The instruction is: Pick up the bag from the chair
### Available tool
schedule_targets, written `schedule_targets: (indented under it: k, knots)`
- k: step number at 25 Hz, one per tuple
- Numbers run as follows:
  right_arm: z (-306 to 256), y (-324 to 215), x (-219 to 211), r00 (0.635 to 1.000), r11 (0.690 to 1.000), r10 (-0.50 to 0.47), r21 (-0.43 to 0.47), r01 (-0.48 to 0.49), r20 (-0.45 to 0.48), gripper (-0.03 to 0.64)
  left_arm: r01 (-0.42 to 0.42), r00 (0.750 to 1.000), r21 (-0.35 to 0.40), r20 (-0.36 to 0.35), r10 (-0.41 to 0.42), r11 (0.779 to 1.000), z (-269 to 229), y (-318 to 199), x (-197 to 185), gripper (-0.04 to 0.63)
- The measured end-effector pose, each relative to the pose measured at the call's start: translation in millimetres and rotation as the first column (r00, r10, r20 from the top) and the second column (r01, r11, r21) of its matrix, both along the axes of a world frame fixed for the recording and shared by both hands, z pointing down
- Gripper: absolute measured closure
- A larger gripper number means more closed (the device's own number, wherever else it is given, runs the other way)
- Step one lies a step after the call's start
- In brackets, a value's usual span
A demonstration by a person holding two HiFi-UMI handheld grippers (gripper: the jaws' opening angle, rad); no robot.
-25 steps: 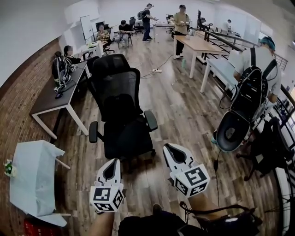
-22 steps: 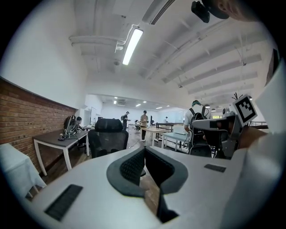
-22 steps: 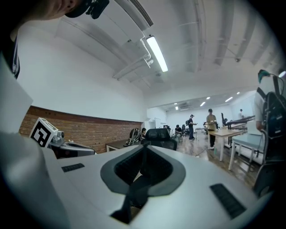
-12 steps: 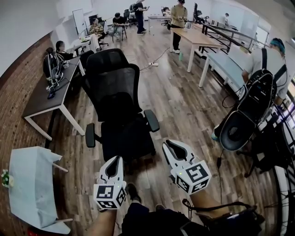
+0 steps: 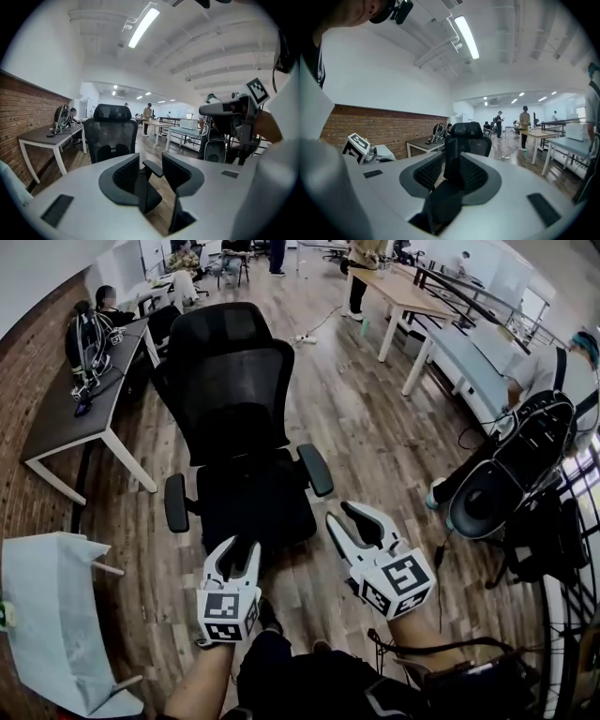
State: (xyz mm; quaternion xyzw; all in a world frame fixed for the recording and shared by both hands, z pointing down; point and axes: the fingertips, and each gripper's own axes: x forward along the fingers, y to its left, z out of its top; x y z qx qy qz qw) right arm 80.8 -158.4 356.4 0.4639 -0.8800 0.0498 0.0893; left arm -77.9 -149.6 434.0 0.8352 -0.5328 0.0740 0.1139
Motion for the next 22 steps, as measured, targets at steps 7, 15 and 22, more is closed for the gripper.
schedule_targets:
  k: [7, 15, 22]
  knots:
    - [32, -50, -34, 0.999, 0.998, -0.014, -0.056, 0.012, -0.036, 0.474, -0.031, 0.993, -0.144, 0.109, 0.047, 0.989, 92, -49, -20, 0.358]
    - [59, -91, -52, 0.998, 0.992, 0.022, -0.122, -0.030, -0.065, 0.462, -0.034, 0.979, -0.312, 0.181, 0.094, 0.949, 191, -84, -32, 0.293]
    - [96, -113, -46, 0.995, 0.981, 0.023, -0.188, -0.040, -0.092, 0.456, -0.098, 0.940, -0.415, 0.260, 0.221, 0.904, 269, -94, 8, 0.261]
